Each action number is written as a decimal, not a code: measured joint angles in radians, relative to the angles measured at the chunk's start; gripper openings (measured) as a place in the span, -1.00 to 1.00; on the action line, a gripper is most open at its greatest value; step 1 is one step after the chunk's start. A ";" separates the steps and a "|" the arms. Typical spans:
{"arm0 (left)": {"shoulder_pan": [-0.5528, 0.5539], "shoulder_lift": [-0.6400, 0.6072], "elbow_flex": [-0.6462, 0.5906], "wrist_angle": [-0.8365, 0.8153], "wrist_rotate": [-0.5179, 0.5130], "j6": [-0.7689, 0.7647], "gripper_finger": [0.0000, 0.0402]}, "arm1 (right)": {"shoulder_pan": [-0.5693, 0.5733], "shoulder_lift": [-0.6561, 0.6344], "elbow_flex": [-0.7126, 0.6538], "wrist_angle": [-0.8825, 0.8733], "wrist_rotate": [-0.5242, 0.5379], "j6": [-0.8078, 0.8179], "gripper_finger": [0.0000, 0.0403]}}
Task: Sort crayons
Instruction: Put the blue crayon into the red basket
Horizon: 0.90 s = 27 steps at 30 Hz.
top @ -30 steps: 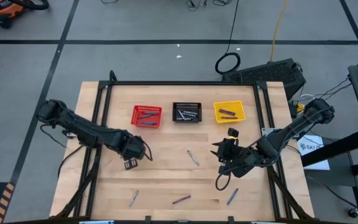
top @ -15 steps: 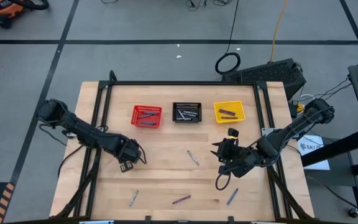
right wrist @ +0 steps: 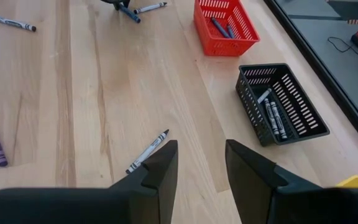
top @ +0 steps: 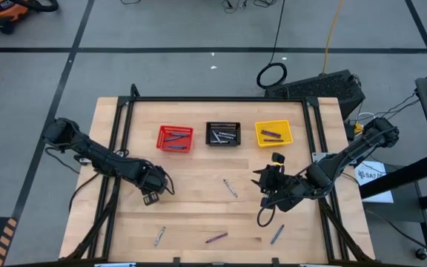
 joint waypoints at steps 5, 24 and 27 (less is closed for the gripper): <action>-0.002 0.001 -0.001 0.004 0.020 0.003 -0.62 | 0.000 0.000 0.000 0.000 0.000 0.000 -0.41; 0.005 0.007 0.128 0.000 0.017 0.162 -0.96 | 0.000 0.000 0.000 0.000 0.000 0.004 -0.41; 0.024 0.005 0.168 -0.008 -0.020 0.212 -0.96 | 0.000 0.000 0.000 0.000 -0.001 0.052 -0.41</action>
